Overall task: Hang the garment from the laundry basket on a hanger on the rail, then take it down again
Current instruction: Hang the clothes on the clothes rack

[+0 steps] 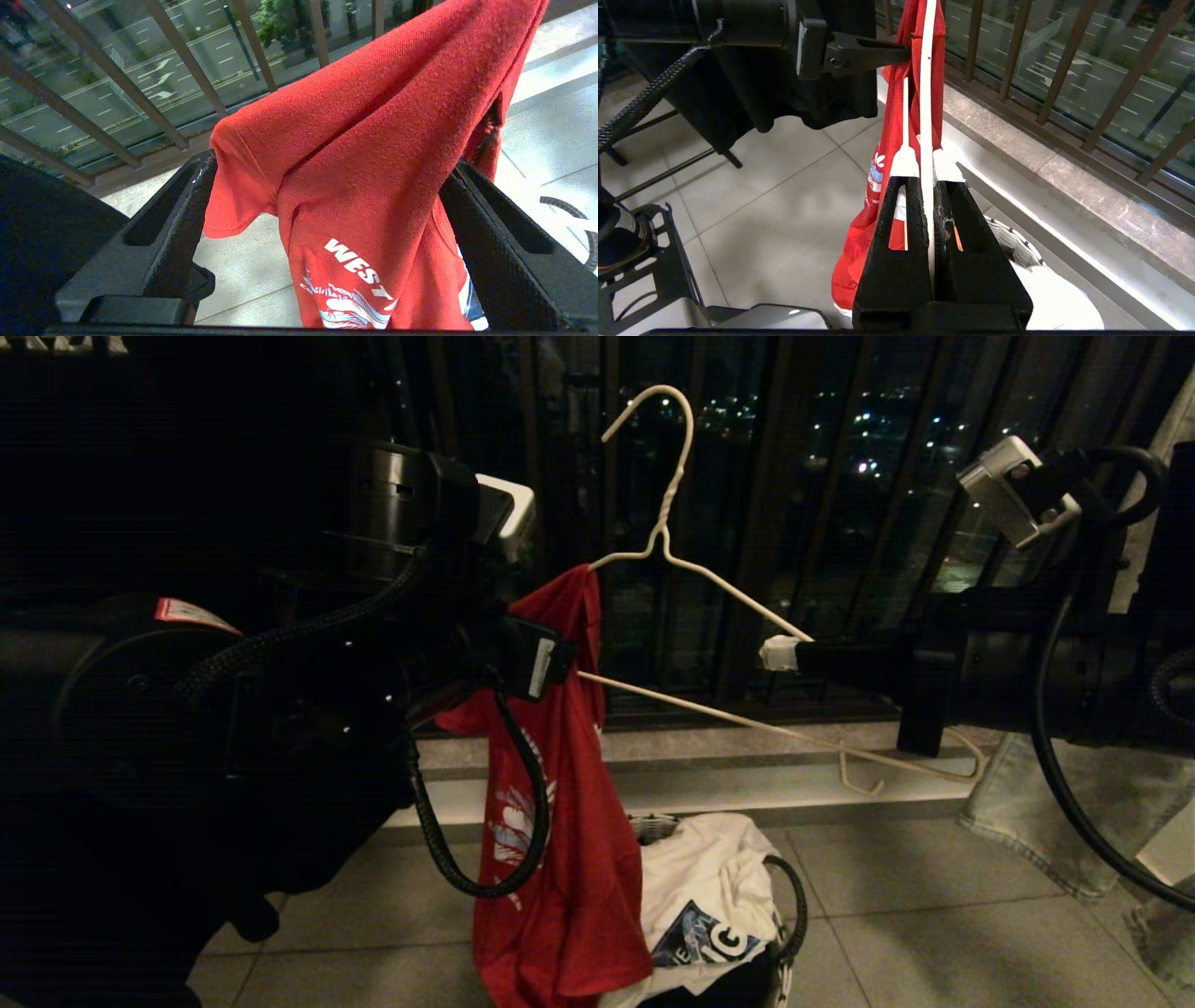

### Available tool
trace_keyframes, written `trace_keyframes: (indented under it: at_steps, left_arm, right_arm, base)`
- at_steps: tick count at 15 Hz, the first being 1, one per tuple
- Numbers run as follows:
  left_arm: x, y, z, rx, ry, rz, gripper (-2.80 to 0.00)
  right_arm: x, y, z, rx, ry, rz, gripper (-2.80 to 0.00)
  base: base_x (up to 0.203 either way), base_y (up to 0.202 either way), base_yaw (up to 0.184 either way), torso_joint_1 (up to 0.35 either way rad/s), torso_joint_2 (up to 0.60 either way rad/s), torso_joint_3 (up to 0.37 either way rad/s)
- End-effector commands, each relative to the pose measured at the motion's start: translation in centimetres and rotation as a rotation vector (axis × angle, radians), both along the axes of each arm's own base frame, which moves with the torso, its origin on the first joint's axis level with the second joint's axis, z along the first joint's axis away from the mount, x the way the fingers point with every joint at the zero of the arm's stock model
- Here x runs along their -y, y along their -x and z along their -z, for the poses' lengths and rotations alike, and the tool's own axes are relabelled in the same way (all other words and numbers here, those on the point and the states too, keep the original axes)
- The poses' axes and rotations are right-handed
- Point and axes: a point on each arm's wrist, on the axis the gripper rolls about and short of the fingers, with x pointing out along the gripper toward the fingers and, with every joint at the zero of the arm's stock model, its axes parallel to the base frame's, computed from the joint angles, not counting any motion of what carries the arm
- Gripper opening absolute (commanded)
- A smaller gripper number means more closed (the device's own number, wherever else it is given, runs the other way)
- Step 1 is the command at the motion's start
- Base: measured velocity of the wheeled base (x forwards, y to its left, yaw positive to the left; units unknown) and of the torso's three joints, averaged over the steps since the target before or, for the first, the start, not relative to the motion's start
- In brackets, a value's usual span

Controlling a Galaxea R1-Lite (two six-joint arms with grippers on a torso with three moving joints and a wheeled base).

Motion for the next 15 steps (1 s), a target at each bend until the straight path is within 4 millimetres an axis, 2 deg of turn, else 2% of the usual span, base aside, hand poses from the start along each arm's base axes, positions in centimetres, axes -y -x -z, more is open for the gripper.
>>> trace_keyframes:
  at_steps: [1,2,10,13,15]
  left_arm:
    - [0.1,-0.1,0.1,0.002,-0.007,-0.002,0.00]
    - [0.1,-0.2,0.1,0.002,-0.010,-0.001,-2.80]
    - [0.1,-0.2,-0.7,0.025,-0.008,0.002,-2.80]
    - [0.3,-0.1,-3.1,0.076,0.064,0.056,-2.80]
    - [0.6,-0.4,-3.6,0.086,0.082,0.082,-2.80]
  right_arm:
    - [0.0,0.0,0.0,0.003,-0.001,-0.003,-2.80]
    - [0.0,0.0,0.0,0.002,-0.002,-0.003,-2.80]
    - [0.1,0.0,-0.1,0.006,-0.002,0.002,-2.80]
    - [0.2,0.1,-0.1,0.006,-0.002,0.002,-2.80]
    - [0.1,0.0,-0.1,0.005,-0.002,0.002,-2.80]
  base:
    - [0.000,0.000,0.000,0.000,0.00,0.000]
    - [0.000,0.000,0.000,0.000,0.00,0.000]
    - [0.000,0.000,0.000,0.000,0.00,0.000]
    - [0.000,0.000,0.000,0.000,0.00,0.000]
    - [0.000,0.000,0.000,0.000,0.00,0.000]
